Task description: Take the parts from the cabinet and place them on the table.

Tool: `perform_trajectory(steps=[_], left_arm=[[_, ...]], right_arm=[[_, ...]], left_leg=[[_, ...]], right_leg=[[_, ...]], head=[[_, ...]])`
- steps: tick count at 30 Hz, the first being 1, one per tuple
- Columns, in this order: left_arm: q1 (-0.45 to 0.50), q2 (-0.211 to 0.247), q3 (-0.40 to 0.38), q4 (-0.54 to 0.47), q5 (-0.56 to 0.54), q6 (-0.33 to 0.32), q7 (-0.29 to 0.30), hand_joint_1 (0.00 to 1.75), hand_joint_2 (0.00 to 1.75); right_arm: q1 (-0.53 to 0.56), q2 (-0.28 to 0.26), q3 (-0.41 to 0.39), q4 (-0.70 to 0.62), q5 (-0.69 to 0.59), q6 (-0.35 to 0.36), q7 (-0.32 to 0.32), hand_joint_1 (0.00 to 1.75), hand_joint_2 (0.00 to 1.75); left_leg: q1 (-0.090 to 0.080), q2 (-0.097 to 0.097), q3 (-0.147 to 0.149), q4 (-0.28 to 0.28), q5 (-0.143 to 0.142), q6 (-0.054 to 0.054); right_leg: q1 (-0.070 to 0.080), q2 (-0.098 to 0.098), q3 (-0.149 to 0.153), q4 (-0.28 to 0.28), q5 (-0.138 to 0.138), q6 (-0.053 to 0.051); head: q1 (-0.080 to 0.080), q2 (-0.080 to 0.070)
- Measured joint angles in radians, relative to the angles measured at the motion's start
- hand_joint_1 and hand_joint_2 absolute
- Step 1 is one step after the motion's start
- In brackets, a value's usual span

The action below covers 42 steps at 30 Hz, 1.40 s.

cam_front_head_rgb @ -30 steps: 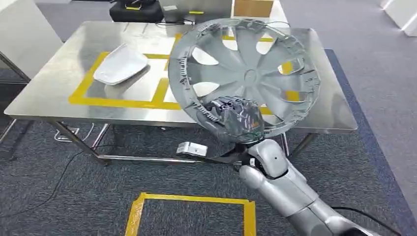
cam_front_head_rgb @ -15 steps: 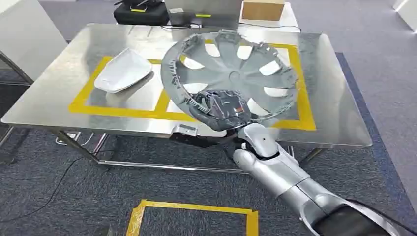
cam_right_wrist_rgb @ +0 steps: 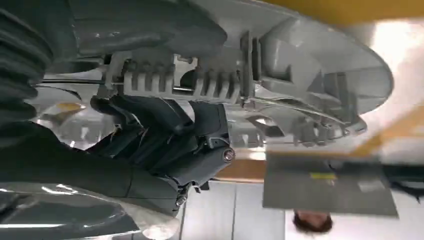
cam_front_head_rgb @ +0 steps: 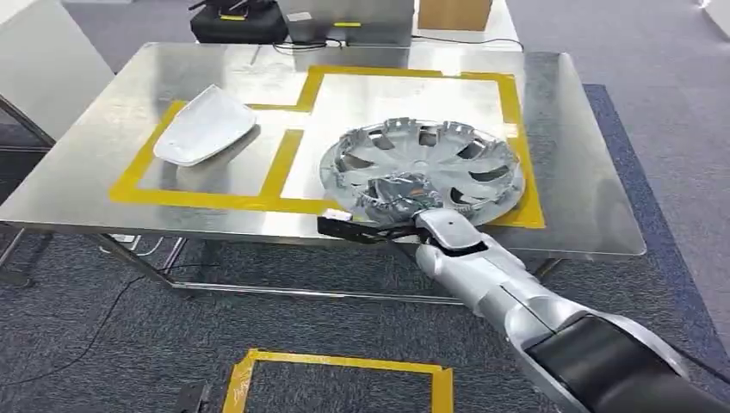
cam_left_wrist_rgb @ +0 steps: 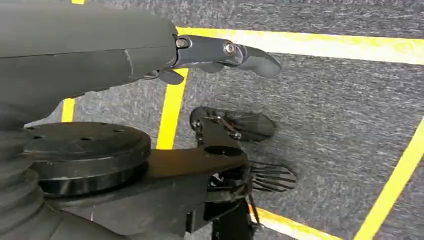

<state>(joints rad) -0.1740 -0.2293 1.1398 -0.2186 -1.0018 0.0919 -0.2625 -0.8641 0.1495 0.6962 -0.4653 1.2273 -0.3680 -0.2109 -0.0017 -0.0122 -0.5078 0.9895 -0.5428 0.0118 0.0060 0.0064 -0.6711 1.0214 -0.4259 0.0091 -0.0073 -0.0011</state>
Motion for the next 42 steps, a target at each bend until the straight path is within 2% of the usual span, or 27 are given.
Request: perform_trajectory(steps=[6, 9, 11, 12, 15, 17, 26, 27, 30, 32, 34, 37, 40, 42], left_arm=[[0.001, 0.0, 0.0, 0.0, 0.001, -0.004, -0.009, 0.0, 1.75], [0.001, 0.001, 0.0, 0.0, 0.025, -0.059, -0.013, 0.0, 1.75], [0.002, 0.002, 0.0, 0.0, 0.029, -0.073, -0.028, 0.0, 1.75], [0.002, 0.002, 0.001, 0.0, 0.031, -0.076, -0.034, 0.0, 1.75], [0.001, 0.0, 0.0, 0.0, 0.032, -0.077, -0.051, 0.0, 1.75], [0.0, -0.002, 0.0, 0.0, 0.032, -0.074, -0.053, 0.0, 1.75], [0.0, -0.004, 0.0, 0.0, 0.03, -0.073, -0.055, 0.0, 1.75], [0.0, -0.004, 0.0, 0.0, 0.029, -0.066, -0.054, 0.0, 0.0], [0.0, -0.005, 0.0, 0.0, 0.027, -0.052, -0.037, 0.0, 0.0], [0.0, -0.004, 0.0, 0.0, 0.028, -0.053, -0.013, 0.0, 0.0], [0.001, -0.004, 0.0, 0.0, 0.036, -0.055, 0.001, 0.0, 0.0], [0.006, -0.003, 0.004, 0.0, 0.076, -0.053, 0.018, 0.0, 0.0], [0.017, -0.004, 0.016, 0.0, 0.102, -0.045, 0.006, 0.0, 0.0], [0.025, -0.003, 0.024, 0.0, 0.117, -0.035, -0.004, 0.0, 0.0]], right_arm=[[-0.032, -0.003, 0.023, 0.066, 0.027, 0.028, 0.014, 1.75, 1.75], [-0.041, -0.003, 0.029, 0.08, 0.037, 0.036, 0.032, 1.75, 1.75], [-0.045, -0.003, 0.03, 0.087, 0.037, 0.028, 0.049, 1.75, 1.75], [-0.045, -0.003, 0.03, 0.09, 0.03, 0.013, 0.052, 0.0, 0.0], [-0.046, -0.005, 0.013, 0.095, 0.008, -0.101, 0.052, 0.0, 0.0], [-0.053, -0.005, 0.005, 0.096, 0.008, -0.138, 0.051, 0.0, 0.0], [-0.063, -0.006, -0.011, 0.096, 0.008, -0.154, 0.051, 0.0, 0.0], [-0.063, -0.006, -0.012, 0.096, 0.008, -0.17, 0.048, 0.0, 0.0], [-0.063, -0.006, -0.025, 0.09, -0.003, -0.244, 0.024, 0.0, 0.0], [-0.064, 0.0, -0.045, 0.072, -0.045, -0.246, -0.014, 0.0, 0.0], [-0.065, 0.009, -0.074, 0.04, -0.14, -0.184, -0.08, 0.0, 0.0], [-0.045, 0.036, -0.145, -0.059, -0.358, -0.069, -0.184, 0.0, 0.0], [0.022, 0.043, -0.198, -0.244, -0.565, 0.05, -0.234, 0.0, 0.0], [0.096, 0.043, -0.225, -0.39, -0.698, 0.09, -0.253, 0.0, 0.0]], left_leg=[[-0.003, 0.001, 0.005, 0.001, 0.001, -0.001], [-0.004, 0.001, 0.007, 0.001, 0.0, -0.001], [-0.005, 0.001, 0.008, 0.001, 0.0, -0.001], [-0.005, 0.001, 0.008, 0.001, 0.0, -0.001], [-0.007, 0.001, 0.008, 0.001, 0.0, 0.0], [-0.007, 0.001, 0.009, 0.001, 0.0, 0.0], [-0.007, 0.002, 0.011, 0.001, 0.0, 0.0], [-0.007, 0.002, 0.011, 0.001, 0.0, 0.0], [-0.007, 0.002, 0.011, 0.001, 0.0, 0.0], [-0.007, 0.002, 0.011, 0.001, 0.0, 0.0], [-0.007, 0.003, 0.011, 0.001, 0.0, 0.0], [-0.008, 0.003, 0.011, 0.005, -0.002, 0.003], [-0.009, 0.002, 0.011, 0.008, -0.003, 0.004], [-0.01, 0.001, 0.01, 0.011, -0.005, 0.007]], right_leg=[[-0.003, 0.0, 0.006, 0.0, 0.001, -0.001], [-0.005, 0.0, 0.008, 0.0, 0.001, -0.001], [-0.005, 0.0, 0.008, 0.0, 0.001, -0.001], [-0.005, 0.0, 0.008, 0.0, 0.001, -0.001], [-0.006, 0.0, 0.008, 0.0, 0.001, -0.001], [-0.006, 0.001, 0.009, 0.0, 0.001, -0.001], [-0.006, 0.001, 0.01, 0.0, 0.001, -0.001], [-0.006, 0.001, 0.01, 0.0, 0.001, -0.001], [-0.006, 0.001, 0.011, 0.0, 0.001, -0.001], [-0.006, 0.001, 0.011, 0.0, 0.001, -0.001], [-0.006, 0.002, 0.011, 0.0, 0.001, -0.001], [-0.008, 0.002, 0.011, -0.001, 0.002, 0.001], [-0.009, -0.001, 0.012, -0.001, 0.001, 0.002], [-0.009, -0.001, 0.014, -0.001, 0.001, 0.006]], head=[[0.001, 0.0], [0.001, 0.0], [0.001, 0.0], [0.001, 0.0], [0.001, 0.0], [0.001, 0.0], [0.001, 0.0], [0.001, 0.0], [0.001, 0.0], [0.001, 0.0], [0.001, 0.0], [0.0, 0.0], [0.0, 0.0], [0.0, 0.0]])
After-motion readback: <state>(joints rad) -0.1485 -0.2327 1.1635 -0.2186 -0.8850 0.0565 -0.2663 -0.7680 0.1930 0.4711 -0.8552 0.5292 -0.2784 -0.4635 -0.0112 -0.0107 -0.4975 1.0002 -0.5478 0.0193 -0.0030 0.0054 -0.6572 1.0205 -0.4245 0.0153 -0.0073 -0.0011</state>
